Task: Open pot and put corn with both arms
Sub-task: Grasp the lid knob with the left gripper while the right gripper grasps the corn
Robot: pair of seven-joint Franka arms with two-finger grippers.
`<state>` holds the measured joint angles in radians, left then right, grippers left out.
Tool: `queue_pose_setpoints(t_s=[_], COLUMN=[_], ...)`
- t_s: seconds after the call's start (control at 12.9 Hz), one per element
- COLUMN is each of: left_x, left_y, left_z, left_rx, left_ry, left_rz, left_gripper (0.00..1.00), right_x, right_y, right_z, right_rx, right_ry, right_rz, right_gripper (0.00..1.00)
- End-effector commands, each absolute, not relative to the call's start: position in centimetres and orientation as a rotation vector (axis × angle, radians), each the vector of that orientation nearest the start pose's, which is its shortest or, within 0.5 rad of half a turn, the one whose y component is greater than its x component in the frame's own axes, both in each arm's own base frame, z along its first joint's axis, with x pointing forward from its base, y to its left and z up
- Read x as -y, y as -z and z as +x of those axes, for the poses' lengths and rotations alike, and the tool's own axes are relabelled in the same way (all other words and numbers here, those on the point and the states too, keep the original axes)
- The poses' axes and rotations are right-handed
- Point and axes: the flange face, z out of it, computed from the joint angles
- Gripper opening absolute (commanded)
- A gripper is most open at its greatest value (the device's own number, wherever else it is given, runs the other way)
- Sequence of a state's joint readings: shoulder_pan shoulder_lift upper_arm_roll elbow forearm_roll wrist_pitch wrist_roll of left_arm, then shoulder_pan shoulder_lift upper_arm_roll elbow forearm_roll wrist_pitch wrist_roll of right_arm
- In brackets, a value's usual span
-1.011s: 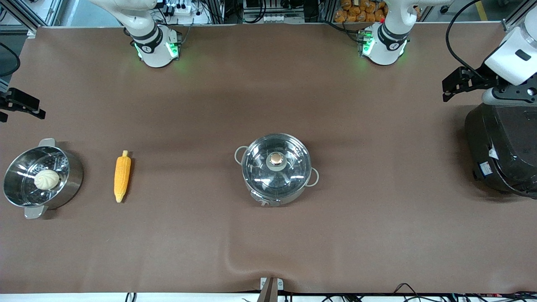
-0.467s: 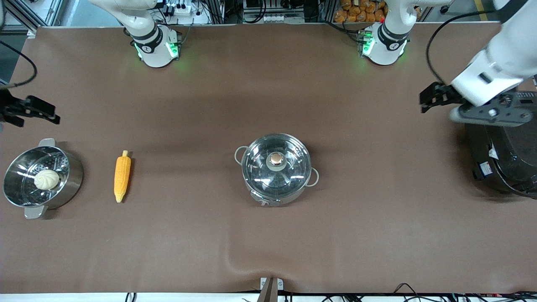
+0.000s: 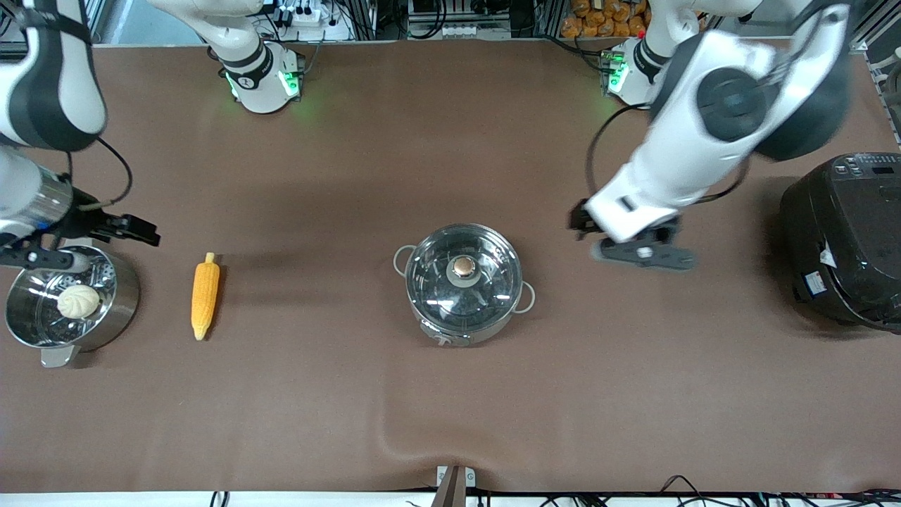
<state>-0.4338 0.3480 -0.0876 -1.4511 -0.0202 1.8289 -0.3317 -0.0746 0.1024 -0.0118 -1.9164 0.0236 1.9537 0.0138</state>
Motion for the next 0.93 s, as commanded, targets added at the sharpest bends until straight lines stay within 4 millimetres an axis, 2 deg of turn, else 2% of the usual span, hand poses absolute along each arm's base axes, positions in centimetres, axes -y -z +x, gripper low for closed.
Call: queue_pose_setpoints(t_s=[0.0, 0.08, 0.31, 0.62, 0.86], left_x=[41.8, 44.0, 48.5, 50.3, 51.0], left_y=[-44.0, -42.8, -39.4, -36.0, -34.6], left_z=[57.7, 57.6, 56.8, 55.5, 55.0], left_rx=[-0.202, -0.190, -0.170, -0.240, -0.155], left_ry=[0.065, 0.104, 0.229, 0.258, 0.243], left_rz=[-3.231, -3.243, -3.265, -3.167, -3.174], left_gripper=[1.00, 1.00, 1.00, 1.00, 1.00], right_x=[4.9, 4.9, 5.7, 6.2, 5.9], right_y=[-37.5, -35.6, -30.7, -25.1, -21.5], right_z=[58.0, 58.4, 58.6, 59.6, 60.7], right_rx=[-0.199, -0.193, -0.140, -0.093, -0.026], right_ry=[-0.155, -0.179, -0.258, -0.229, -0.199], right_rz=[-3.116, -3.120, -3.113, -3.119, -3.127], right_gripper=[1.00, 1.00, 1.00, 1.00, 1.00])
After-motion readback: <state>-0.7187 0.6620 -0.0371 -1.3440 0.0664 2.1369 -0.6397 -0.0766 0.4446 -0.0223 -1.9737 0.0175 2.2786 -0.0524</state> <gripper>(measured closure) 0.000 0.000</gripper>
